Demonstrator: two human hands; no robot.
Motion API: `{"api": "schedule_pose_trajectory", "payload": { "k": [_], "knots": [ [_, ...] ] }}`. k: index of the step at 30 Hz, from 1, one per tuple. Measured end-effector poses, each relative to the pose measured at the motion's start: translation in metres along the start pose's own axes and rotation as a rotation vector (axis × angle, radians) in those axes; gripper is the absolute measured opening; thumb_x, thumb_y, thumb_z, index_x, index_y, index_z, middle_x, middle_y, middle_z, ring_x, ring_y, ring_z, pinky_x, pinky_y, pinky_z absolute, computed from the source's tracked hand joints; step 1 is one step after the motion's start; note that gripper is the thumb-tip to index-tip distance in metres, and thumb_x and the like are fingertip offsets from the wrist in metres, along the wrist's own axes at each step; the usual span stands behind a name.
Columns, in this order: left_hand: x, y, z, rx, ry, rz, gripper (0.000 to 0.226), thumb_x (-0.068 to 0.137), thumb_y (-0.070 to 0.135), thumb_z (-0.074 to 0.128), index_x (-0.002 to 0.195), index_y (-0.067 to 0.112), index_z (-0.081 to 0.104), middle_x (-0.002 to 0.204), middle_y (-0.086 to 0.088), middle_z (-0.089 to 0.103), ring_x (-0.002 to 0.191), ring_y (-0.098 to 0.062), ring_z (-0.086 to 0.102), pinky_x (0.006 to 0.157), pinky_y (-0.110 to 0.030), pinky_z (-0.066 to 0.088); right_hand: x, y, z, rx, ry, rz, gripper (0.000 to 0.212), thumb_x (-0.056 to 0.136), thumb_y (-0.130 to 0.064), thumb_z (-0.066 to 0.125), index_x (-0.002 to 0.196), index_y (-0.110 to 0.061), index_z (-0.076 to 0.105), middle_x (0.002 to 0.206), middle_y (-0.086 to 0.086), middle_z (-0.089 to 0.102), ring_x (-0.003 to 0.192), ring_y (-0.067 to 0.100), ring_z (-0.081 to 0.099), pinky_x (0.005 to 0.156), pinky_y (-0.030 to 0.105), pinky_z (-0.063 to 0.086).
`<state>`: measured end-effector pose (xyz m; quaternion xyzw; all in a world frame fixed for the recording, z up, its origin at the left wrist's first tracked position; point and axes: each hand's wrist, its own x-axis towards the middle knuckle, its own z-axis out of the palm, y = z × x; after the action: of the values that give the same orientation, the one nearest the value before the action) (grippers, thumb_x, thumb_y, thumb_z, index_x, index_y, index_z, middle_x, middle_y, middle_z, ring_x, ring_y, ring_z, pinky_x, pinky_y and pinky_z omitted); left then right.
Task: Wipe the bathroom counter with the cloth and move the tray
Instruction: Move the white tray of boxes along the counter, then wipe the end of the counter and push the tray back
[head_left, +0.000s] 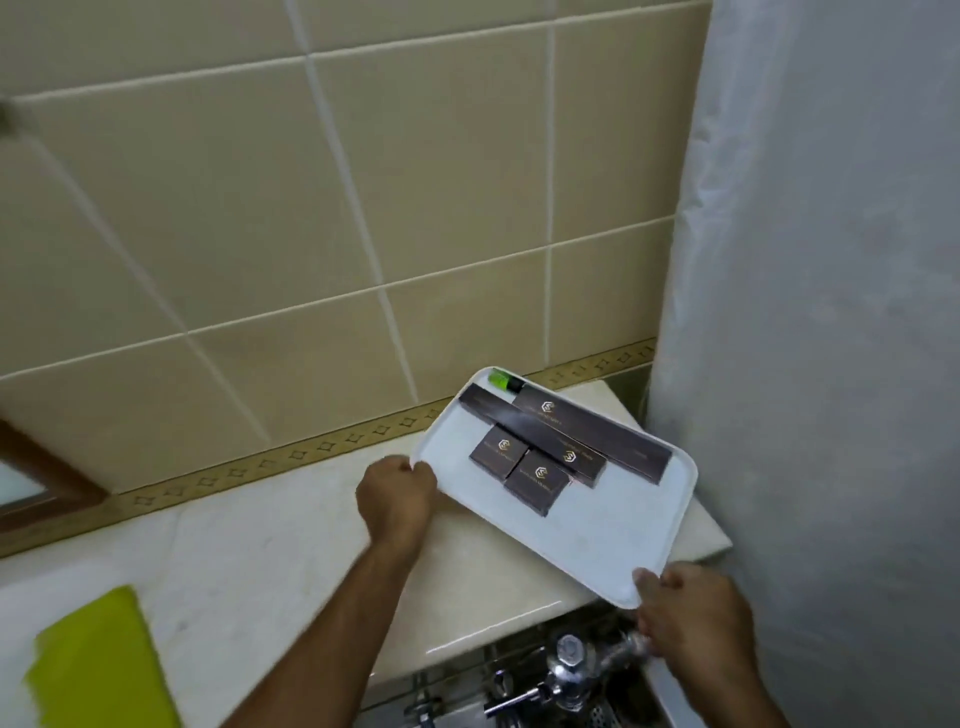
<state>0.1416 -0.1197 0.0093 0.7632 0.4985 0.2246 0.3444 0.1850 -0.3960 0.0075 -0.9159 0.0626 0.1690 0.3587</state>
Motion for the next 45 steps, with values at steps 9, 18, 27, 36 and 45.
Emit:
{"api": "schedule_pose_trajectory", "payload": {
  "k": [9, 18, 27, 36, 45],
  "knots": [
    [-0.023, -0.113, -0.131, -0.15, 0.117, -0.364, 0.026, 0.07, 0.02, 0.071, 0.054, 0.0, 0.066, 0.053, -0.013, 0.067, 0.05, -0.027, 0.06, 0.049, -0.025, 0.043, 0.006, -0.088, 0.084, -0.334, -0.175, -0.341, 0.03, 0.089, -0.032, 0.064, 0.064, -0.015, 0.063, 0.067, 0.002, 0.061, 0.066, 0.024, 0.054, 0.062, 0.027, 0.038],
    [0.002, -0.146, -0.152, 0.009, 0.057, -0.49, 0.03, 0.077, 0.022, 0.072, 0.08, -0.007, 0.071, 0.083, -0.02, 0.074, 0.08, -0.036, 0.068, 0.063, -0.03, 0.048, 0.003, -0.153, 0.15, -0.388, -0.153, -0.322, 0.022, 0.087, -0.021, 0.068, 0.099, -0.002, 0.064, 0.107, 0.017, 0.07, 0.098, 0.034, 0.066, 0.069, 0.029, 0.043],
    [0.01, -0.161, -0.169, 0.362, 0.107, -0.256, 0.039, 0.09, 0.041, 0.057, 0.087, 0.005, 0.071, 0.094, -0.015, 0.072, 0.088, -0.035, 0.066, 0.068, -0.033, 0.048, 0.004, -0.156, 0.159, -0.315, -0.098, -0.225, 0.029, 0.083, -0.022, 0.075, 0.099, 0.0, 0.065, 0.103, 0.019, 0.072, 0.094, 0.035, 0.067, 0.075, 0.035, 0.052],
    [0.077, -0.225, -0.239, 0.287, 0.086, -0.703, 0.052, 0.073, 0.021, 0.069, 0.116, -0.003, 0.053, 0.123, -0.027, 0.058, 0.108, -0.043, 0.054, 0.093, -0.049, 0.047, -0.142, -0.084, 0.19, -0.111, -0.09, -0.538, 0.027, 0.084, -0.05, 0.066, 0.096, -0.029, 0.055, 0.096, -0.006, 0.065, 0.08, 0.016, 0.062, 0.069, 0.031, 0.05],
    [0.03, -0.17, -0.295, -0.264, -0.445, -0.209, 0.009, 0.084, 0.009, 0.07, 0.085, 0.012, 0.062, 0.075, -0.015, 0.064, 0.064, -0.027, 0.061, 0.054, -0.036, 0.049, -0.206, -0.128, 0.264, 0.049, -0.663, -0.639, 0.081, 0.072, -0.059, 0.073, 0.14, -0.026, 0.046, 0.132, -0.003, 0.058, 0.122, 0.016, 0.051, 0.102, 0.031, 0.044]
  ]
}}
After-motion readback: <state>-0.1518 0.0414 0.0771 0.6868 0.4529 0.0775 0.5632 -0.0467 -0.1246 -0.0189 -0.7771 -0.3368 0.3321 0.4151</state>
